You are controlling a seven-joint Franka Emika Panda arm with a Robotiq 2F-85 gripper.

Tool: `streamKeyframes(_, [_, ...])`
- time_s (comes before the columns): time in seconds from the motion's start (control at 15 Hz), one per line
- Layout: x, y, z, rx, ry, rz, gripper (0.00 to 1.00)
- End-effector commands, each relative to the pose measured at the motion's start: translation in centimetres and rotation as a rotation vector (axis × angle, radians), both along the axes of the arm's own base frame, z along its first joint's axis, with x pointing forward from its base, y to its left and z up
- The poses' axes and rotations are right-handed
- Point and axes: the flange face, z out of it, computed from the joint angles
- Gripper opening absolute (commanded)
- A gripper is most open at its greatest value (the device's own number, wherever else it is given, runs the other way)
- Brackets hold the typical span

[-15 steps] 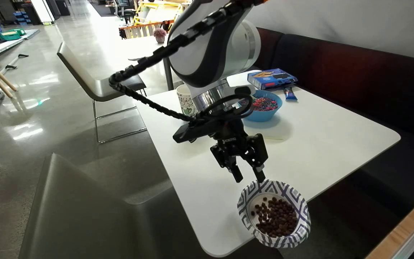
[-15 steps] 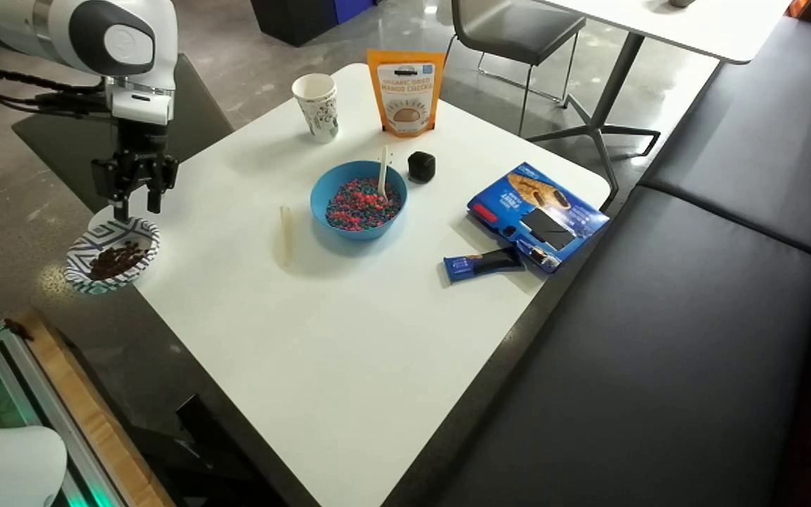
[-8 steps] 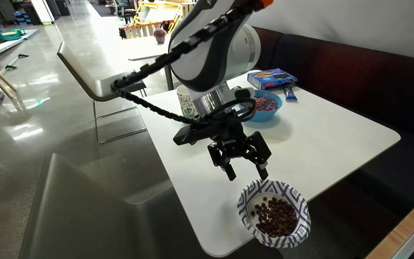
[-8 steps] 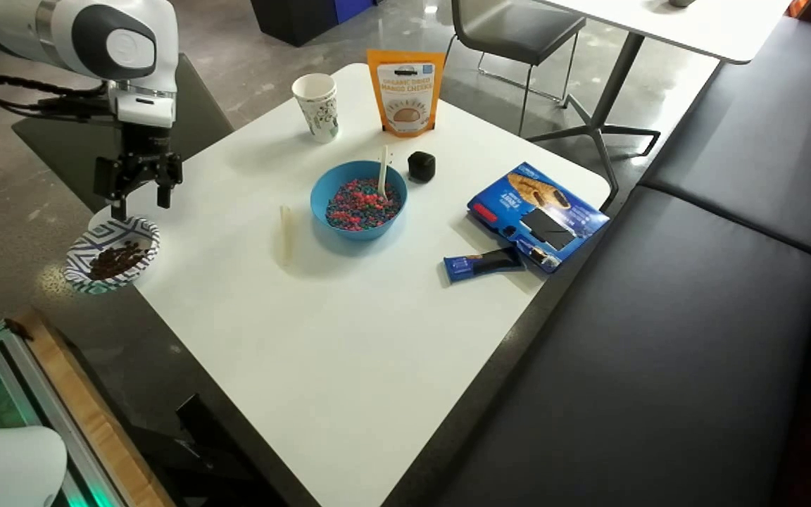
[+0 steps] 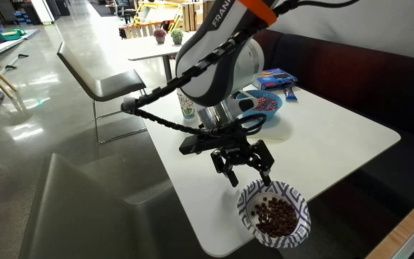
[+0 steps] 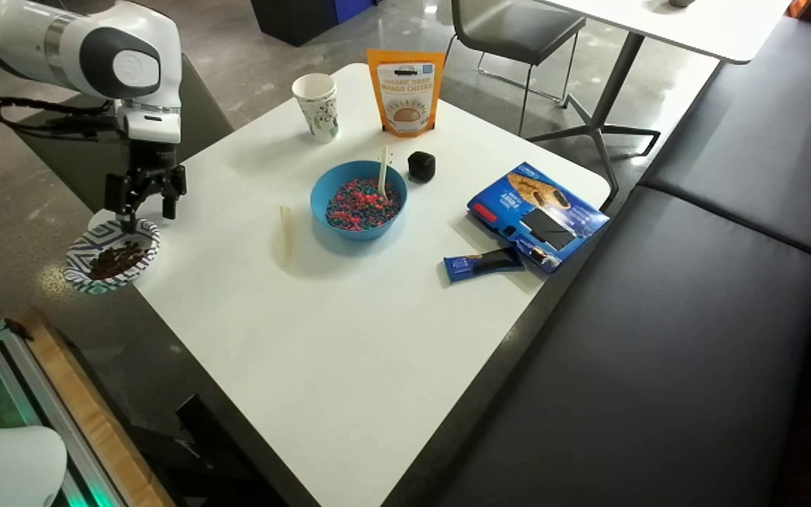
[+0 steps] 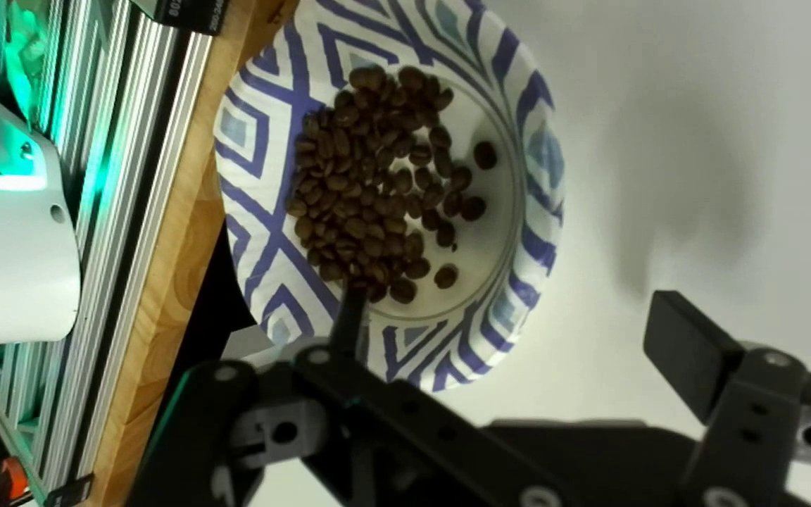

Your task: Place one paper plate on top of another then place them inside the blue bowl

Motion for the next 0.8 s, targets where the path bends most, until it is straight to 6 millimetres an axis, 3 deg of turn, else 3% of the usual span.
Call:
streamKeyframes(0.0, [-0.5, -0.8, -0.6, 0.009, 0.008, 0.015, 0.99])
streamKeyframes(0.13, [-0.6, -1.2, -0.9, 0.008, 0.015, 0.017, 0.91])
streamKeyframes(0.2, [-0.6, -1.3, -1.0, 0.011, 0.021, 0.018, 0.74])
streamKeyframes(0.27, [-0.6, -1.5, -1.1, 0.011, 0.024, 0.022, 0.71])
streamKeyframes(0.73, [-0.2, -2.5, -1.4, 0.014, 0.027, 0.02, 0.16])
